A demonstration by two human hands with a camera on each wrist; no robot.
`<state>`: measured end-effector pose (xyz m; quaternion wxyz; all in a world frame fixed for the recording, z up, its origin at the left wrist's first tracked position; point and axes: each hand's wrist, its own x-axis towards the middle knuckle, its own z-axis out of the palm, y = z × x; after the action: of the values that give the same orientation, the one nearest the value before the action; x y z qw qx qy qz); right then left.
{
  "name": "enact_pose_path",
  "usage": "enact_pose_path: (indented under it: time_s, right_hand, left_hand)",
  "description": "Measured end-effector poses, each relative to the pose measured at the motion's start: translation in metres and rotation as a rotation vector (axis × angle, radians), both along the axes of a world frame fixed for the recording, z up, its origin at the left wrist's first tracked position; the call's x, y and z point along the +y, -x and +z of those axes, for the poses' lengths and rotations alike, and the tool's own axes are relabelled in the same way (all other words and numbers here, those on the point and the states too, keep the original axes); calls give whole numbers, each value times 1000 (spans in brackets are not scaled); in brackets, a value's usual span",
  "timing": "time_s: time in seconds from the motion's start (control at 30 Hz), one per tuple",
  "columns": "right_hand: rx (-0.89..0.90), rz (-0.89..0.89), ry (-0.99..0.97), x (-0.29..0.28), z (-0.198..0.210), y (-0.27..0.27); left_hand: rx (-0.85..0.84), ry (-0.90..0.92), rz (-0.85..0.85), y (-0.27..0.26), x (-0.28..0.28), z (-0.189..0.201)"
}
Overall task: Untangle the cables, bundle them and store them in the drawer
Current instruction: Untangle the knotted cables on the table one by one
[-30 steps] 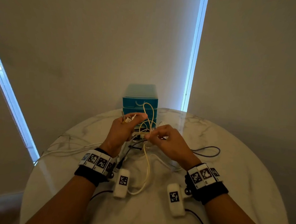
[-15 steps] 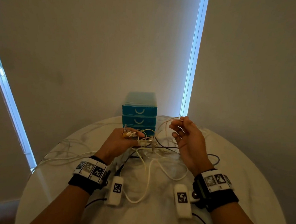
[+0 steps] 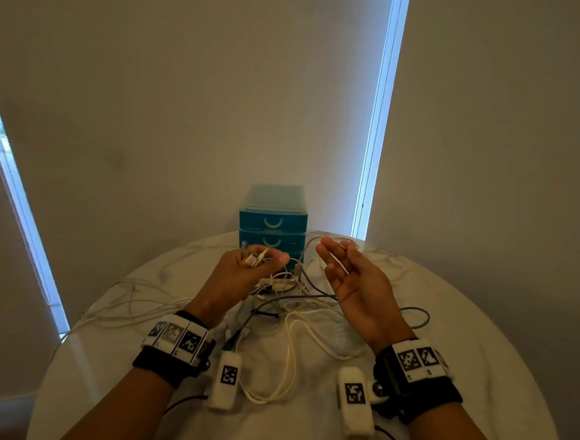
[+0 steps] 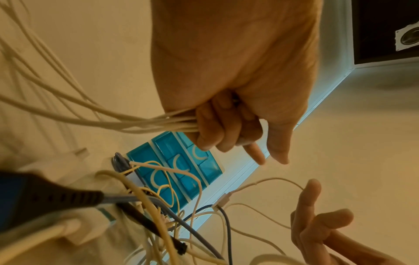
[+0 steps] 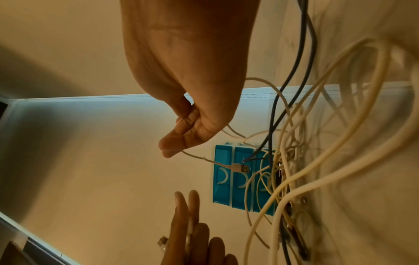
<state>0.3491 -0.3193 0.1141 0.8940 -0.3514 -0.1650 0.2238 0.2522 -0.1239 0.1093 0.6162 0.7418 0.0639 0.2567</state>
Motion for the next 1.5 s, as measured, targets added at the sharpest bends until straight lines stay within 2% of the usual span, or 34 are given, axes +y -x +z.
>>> enact_pose_path:
  time_s: [0.1,0.23,0.3,0.43,0.53,0.6,0.73,0.8,0.9,1.0,1.1,1.17,1.27,1.37,1.5]
  right_hand:
    - [26,55,-38,1,3,3]
    - [77,119,-86,-1,6,5]
    - [88,133,-104,-1,7,5]
    - [81,135,-141,-2,2,-2]
    - [106,50,-166,2,-2,-7]
    - [2,-85,-147,7,-3,-8]
    - [-476,-379,282,16,-9,-3]
    - [-634,-336,458,18,-16,-1]
    - [-886,-178,824,15,-25,1]
    - [-1042,-258,1024,12,-26,2]
    - [-1054,-225,1042,11,-19,7]
    - [-1024,-196,1018,12,-15,11]
    - [-842,-110,785,18,-13,20]
    - [-760,-35,693,25,-14,27]
    - [-789,-9,702,28,-16,31]
  left_hand:
    - [-18,21,0,1,1,2]
    - [51,-109,-45,2,3,-1]
    - [78,-140,-2,0,5,-4]
    - [86,-82,13,1,5,-1]
    - [128,-70,-38,4,5,1]
    - [166,-120,-74,5,6,1]
    - [238,-212,-145,5,7,1]
    - [235,-224,-168,4,9,0]
    - [197,-182,-181,3,12,-1]
    - [167,-116,-178,3,14,-2]
    - [148,-1,-131,1,12,-2]
    - [122,171,-139,-2,12,1]
    - [42,385,-250,-8,10,6]
    - [19,356,-239,-13,2,2]
    - [-22,205,-192,-12,-4,-3]
